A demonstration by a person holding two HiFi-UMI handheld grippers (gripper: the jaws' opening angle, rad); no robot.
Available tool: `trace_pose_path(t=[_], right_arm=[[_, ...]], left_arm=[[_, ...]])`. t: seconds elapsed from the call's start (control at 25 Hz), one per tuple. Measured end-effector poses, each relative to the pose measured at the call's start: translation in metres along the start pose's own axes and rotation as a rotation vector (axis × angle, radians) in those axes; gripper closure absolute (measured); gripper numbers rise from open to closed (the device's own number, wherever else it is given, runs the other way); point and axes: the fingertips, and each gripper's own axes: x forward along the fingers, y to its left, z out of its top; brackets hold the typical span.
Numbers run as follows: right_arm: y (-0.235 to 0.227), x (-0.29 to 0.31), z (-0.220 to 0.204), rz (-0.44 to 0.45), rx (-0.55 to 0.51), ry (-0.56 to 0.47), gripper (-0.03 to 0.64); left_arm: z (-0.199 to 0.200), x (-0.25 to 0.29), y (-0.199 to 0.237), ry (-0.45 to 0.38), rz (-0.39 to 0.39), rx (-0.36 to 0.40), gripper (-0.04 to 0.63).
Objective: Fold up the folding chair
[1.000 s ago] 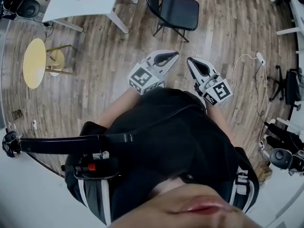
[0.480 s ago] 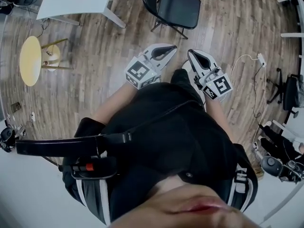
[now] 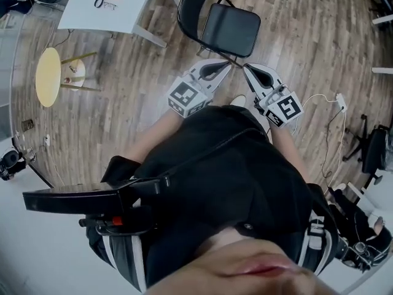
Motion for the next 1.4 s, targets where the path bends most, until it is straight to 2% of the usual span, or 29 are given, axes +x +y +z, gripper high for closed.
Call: trace_pose_path(t=[0.2,0.48,0.76,1.08,1.2,1.4], right_arm=[[-0.042,0.000,0.003,0.032,0.009,-0.006,0.609],[-0.077,0.037,-0.001,0.025,0.039,0.005,0.609],[-0.107,0.123,-0.006,-0.036,0.029,0.036,0.609],[-0.142,0.221,-0.014,-0.164,0.030,0.018,0.609],[-0.156,0.249,-0.015,-0.196,0.032,0.019,0.609],[-0.171,0.281,-0.026,-0.188,0.036,0.044,0.609]], left_arm=[[0.003,0.032,0.016,0.020,0.050,-0.005,0.592],[0.004,0.052,0.059,0.033,0.055,-0.023,0.592],[-0.002,0.045,0.154,0.061,0.006,-0.046,0.592],[0.010,0.027,0.281,0.087,-0.064,-0.016,0.592],[0.009,0.023,0.314,0.103,-0.082,-0.018,0.592],[-0.003,0.029,0.348,0.124,-0.072,-0.052,0.592]])
